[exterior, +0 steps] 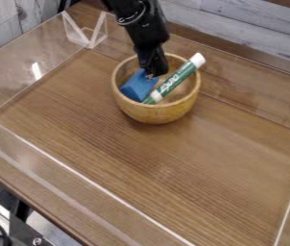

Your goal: Put the blue block in the brown bowl

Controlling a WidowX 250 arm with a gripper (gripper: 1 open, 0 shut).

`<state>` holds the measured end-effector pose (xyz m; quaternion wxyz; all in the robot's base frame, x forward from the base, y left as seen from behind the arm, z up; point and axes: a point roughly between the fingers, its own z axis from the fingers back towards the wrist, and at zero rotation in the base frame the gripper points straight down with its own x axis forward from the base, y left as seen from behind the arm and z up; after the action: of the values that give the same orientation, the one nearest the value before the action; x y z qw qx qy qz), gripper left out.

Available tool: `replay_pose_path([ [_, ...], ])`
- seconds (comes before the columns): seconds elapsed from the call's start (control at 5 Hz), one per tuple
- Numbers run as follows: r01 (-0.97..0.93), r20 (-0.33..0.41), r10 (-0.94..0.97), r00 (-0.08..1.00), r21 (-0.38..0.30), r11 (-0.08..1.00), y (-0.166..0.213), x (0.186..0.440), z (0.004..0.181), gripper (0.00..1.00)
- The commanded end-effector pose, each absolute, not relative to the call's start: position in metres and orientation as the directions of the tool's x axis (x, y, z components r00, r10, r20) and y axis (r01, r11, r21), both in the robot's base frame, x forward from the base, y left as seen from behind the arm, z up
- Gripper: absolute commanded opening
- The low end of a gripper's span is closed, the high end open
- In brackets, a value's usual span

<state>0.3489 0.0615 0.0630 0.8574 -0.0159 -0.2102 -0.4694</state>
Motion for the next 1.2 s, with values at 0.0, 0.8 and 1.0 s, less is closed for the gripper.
replay_pose_path([
  [0.0, 0.79, 0.398, -0.794, 0.46, 0.225, 0.571, 0.069, 0.351, 0.088, 0.0],
  [0.8, 0.772, 0.417, -0.758, 0.501, 0.181, 0.61, 0.082, 0.34, 0.092, 0.0],
  [1.0, 0.769, 0.423, -0.75, 0.508, 0.169, 0.616, 0.084, 0.337, 0.092, 0.0],
])
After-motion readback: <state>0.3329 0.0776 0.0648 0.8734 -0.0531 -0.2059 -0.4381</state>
